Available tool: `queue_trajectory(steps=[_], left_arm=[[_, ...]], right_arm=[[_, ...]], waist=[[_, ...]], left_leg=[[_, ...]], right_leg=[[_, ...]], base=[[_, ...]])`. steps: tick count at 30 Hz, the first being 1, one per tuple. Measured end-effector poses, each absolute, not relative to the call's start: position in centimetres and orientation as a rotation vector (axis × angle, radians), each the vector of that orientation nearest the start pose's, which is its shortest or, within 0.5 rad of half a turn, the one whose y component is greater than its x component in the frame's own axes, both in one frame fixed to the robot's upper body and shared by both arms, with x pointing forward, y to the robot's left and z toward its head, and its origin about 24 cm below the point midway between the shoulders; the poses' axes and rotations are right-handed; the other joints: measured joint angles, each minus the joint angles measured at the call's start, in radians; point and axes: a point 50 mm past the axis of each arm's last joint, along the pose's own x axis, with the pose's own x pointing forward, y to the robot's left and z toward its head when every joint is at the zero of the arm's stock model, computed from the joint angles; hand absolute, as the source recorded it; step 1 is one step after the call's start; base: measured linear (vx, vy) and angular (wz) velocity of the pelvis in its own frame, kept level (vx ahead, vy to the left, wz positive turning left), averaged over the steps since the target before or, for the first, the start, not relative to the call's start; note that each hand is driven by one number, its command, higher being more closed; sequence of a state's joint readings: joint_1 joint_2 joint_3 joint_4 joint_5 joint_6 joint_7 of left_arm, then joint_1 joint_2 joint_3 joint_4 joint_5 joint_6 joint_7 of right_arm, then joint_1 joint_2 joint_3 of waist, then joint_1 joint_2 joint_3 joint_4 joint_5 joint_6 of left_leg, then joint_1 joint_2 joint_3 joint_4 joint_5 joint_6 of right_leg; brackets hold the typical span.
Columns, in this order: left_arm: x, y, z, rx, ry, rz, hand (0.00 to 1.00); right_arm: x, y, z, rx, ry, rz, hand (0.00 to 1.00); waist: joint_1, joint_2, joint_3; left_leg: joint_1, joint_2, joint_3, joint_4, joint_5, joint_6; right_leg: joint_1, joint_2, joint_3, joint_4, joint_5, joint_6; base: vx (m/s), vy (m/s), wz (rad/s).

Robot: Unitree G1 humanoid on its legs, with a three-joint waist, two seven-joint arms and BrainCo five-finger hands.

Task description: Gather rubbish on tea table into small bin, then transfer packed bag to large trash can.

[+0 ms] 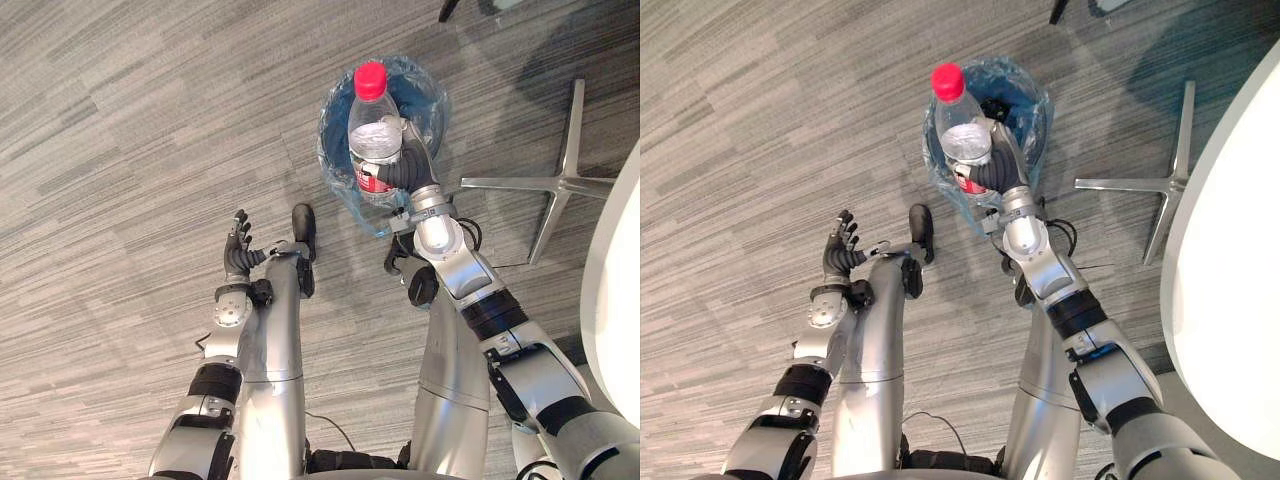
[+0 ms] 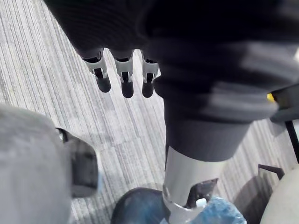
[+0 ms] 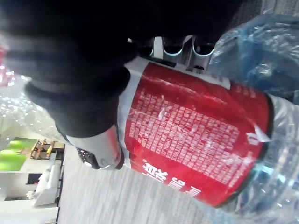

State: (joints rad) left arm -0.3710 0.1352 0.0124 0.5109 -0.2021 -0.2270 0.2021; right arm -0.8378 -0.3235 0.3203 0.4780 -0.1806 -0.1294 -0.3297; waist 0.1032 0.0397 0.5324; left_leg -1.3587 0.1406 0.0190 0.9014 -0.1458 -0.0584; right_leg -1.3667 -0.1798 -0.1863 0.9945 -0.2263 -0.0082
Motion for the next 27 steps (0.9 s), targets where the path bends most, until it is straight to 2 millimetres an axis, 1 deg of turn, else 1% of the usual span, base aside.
queue_trajectory(steps=[3,7,10,14,19,27], left_arm=[[32.0,17.7,4.9,-0.068,-0.072,0.194,0.0],[32.0,17.6,4.9,-0.072,-0.072,0.194,0.0],[32.0,17.6,4.9,-0.072,-0.071,0.194,0.0],[32.0,17.7,4.8,-0.088,-0.066,0.198,0.0],[31.9,17.7,4.6,-0.089,-0.059,0.2,0.0],[31.9,17.8,4.4,-0.087,-0.051,0.204,0.0]], right_arm=[[37.9,-11.8,20.0,-0.589,-0.544,-0.04,1.0],[38.1,-12.3,21.2,-0.574,-0.563,-0.07,1.0],[38.6,-12.7,21.7,-0.578,-0.561,-0.102,1.0],[38.8,-13.3,21.9,-0.578,-0.552,-0.136,1.0],[38.9,-13.7,22.3,-0.584,-0.558,-0.148,1.0],[38.9,-13.5,22.8,-0.576,-0.572,-0.147,1.0]], waist=[[-0.001,0.0,0.0],[-0.001,0.0,0.0],[-0.001,0.0,-0.001],[-0.001,0.001,-0.002],[-0.002,0.0,-0.004],[-0.004,0.001,-0.005]], left_leg=[[0.0,-0.001,-0.002,-0.009,0.004,-0.005],[0.0,-0.001,-0.004,-0.014,0.006,-0.009],[0.0,-0.002,-0.007,-0.014,0.006,-0.009],[0.001,-0.002,-0.011,-0.015,0.01,-0.014],[0.006,-0.002,-0.013,-0.027,0.016,-0.017],[0.012,0.0,-0.014,-0.038,0.029,-0.026]], right_leg=[[-0.002,-0.001,-0.002,-0.002,-0.002,-0.003],[-0.005,-0.002,-0.005,0.002,-0.005,-0.009],[-0.005,-0.002,-0.006,0.007,-0.008,-0.014],[-0.005,-0.001,-0.008,0.01,-0.013,-0.011],[-0.004,0.001,-0.01,0.008,-0.013,-0.012],[0.0,0.003,-0.016,0.004,-0.009,-0.019]], base=[[0.01,0.011,0.03],[0.02,0.009,0.04],[0.01,0.011,0.03],[0.0,0.004,0.01],[0.0,0.0,0.0],[0.0,0.0,0.0]])
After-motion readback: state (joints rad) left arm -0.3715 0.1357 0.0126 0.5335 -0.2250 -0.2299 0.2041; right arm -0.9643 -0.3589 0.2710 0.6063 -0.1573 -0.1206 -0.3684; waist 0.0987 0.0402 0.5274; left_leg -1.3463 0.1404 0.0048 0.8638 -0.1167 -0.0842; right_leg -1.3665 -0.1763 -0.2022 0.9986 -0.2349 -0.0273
